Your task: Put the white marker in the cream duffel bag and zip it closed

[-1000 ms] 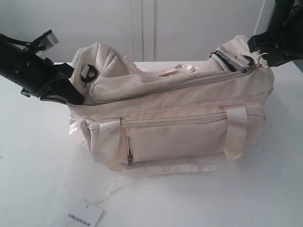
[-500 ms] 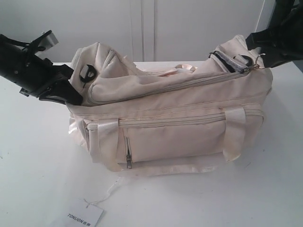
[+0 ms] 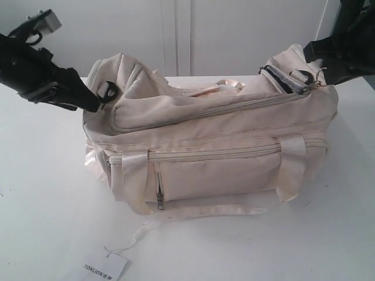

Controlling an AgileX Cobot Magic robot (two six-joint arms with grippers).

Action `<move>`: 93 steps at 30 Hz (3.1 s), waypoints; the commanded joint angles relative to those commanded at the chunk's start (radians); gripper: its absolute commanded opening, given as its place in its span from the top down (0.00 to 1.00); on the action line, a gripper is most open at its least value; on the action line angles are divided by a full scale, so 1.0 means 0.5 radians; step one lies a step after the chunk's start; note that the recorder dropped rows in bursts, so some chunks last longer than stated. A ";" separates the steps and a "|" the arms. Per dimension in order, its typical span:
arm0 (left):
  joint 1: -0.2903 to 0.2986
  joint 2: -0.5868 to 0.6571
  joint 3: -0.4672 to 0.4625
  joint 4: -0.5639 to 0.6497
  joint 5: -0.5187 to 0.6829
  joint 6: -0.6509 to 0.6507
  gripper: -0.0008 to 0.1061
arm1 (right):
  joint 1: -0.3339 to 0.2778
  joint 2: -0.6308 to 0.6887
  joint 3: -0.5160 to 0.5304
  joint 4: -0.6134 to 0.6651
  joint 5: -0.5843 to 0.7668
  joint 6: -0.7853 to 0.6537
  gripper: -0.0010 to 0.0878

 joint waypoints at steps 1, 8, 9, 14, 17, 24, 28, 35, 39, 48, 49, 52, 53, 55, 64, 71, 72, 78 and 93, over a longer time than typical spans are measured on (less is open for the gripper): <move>0.000 -0.033 0.000 -0.047 0.000 0.080 0.35 | 0.000 0.000 0.000 0.004 0.002 -0.009 0.99; -0.164 -0.060 0.004 -0.504 0.048 0.776 0.35 | 0.000 0.000 0.000 0.062 0.005 -0.053 0.99; -0.225 -0.049 0.004 -0.523 0.023 0.864 0.35 | 0.000 0.000 0.000 0.077 0.005 -0.065 0.99; -0.543 0.027 0.004 -0.681 -0.194 1.219 0.35 | 0.000 0.000 0.000 0.102 0.005 -0.104 0.99; -0.746 0.103 0.004 -0.824 -0.351 1.416 0.35 | 0.000 0.000 0.000 0.102 0.005 -0.104 0.99; -1.072 0.278 0.004 -1.150 -0.718 1.869 0.35 | 0.000 0.000 0.000 0.102 0.005 -0.104 0.99; -1.170 0.366 0.004 -1.424 -0.838 2.198 0.35 | 0.000 0.000 0.000 0.102 0.005 -0.104 0.99; -1.214 0.526 0.004 -2.032 -0.956 2.721 0.35 | 0.000 0.000 0.000 0.106 0.005 -0.103 0.99; -1.214 0.614 0.004 -2.038 -0.956 2.721 0.35 | 0.000 0.000 0.000 0.106 0.005 -0.103 0.99; -1.214 0.661 0.004 -2.038 -1.073 2.721 0.88 | 0.000 0.000 0.000 0.144 0.005 -0.139 0.99; -1.214 0.661 0.004 -2.031 -1.073 2.721 0.95 | 0.000 0.000 0.000 0.144 0.005 -0.139 0.99; -1.214 0.661 0.004 -1.859 -1.053 2.721 0.99 | 0.000 0.000 0.000 0.144 -0.101 -0.138 0.99; -1.214 0.661 0.004 -1.837 -1.044 2.721 0.99 | 0.000 0.000 0.000 0.144 -0.138 -0.138 0.99; -1.214 0.661 0.004 -1.789 -1.013 2.721 0.99 | 0.000 0.008 0.000 0.162 -0.222 -0.138 0.99; -1.214 0.661 0.004 -1.529 -0.888 2.721 0.99 | 0.000 0.141 0.000 0.243 -0.672 -0.143 0.99; -1.214 0.661 0.004 -1.405 -0.841 2.721 0.99 | 0.000 0.249 0.000 0.287 -0.941 -0.149 0.99; -1.214 0.661 0.004 -1.393 -0.832 2.721 0.99 | 0.000 0.267 0.000 0.303 -0.976 -0.149 0.99; -1.214 0.661 0.004 -1.285 -0.755 2.721 0.99 | 0.004 0.340 0.000 0.367 -1.180 -0.149 0.99; -1.214 0.661 0.004 -1.114 -0.796 2.717 0.99 | 0.008 0.357 0.000 0.367 -1.150 -0.222 0.99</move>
